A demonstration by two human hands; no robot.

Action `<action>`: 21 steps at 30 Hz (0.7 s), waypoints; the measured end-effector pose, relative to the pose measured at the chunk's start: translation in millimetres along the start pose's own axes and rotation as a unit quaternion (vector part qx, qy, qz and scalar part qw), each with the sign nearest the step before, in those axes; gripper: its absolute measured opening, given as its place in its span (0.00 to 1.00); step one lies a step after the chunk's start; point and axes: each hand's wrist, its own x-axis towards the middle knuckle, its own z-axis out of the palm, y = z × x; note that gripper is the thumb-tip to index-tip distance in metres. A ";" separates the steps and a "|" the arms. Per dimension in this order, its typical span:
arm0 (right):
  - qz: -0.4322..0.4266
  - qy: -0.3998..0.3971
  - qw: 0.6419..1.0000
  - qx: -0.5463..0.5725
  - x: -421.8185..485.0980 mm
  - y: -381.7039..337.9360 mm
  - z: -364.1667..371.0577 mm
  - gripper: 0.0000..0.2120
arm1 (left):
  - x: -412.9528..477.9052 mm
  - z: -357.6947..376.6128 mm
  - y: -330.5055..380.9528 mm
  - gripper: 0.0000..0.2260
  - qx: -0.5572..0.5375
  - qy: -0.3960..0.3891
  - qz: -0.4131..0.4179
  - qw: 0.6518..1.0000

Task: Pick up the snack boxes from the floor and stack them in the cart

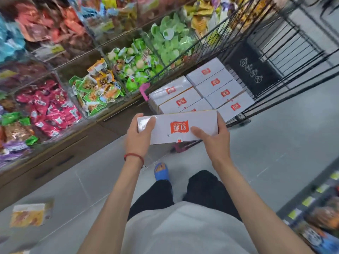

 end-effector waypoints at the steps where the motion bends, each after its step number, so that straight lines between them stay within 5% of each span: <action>1: 0.004 0.003 1.000 -0.001 11.4 -2.7 -2.4 0.35 | 6.9 6.7 7.5 0.18 0.003 0.000 -0.003 1.000; 6: 0.040 -0.015 0.999 -0.003 73.3 -0.9 -20.7 0.41 | 30.9 46.6 30.6 0.01 0.036 0.024 -0.019 0.999; 14: 0.073 -0.141 0.984 -0.084 167.7 -17.0 -76.7 0.39 | 29.1 138.3 49.3 0.19 -0.015 0.115 -0.108 0.987; 18: 0.086 -0.195 0.969 -0.124 201.9 -27.8 -105.4 0.41 | 14.0 180.4 50.4 0.08 -0.034 0.158 -0.156 0.974; 21: 0.096 -0.222 0.959 -0.146 219.4 -28.9 -115.2 0.43 | 7.4 199.4 52.9 0.10 -0.039 0.173 -0.175 0.968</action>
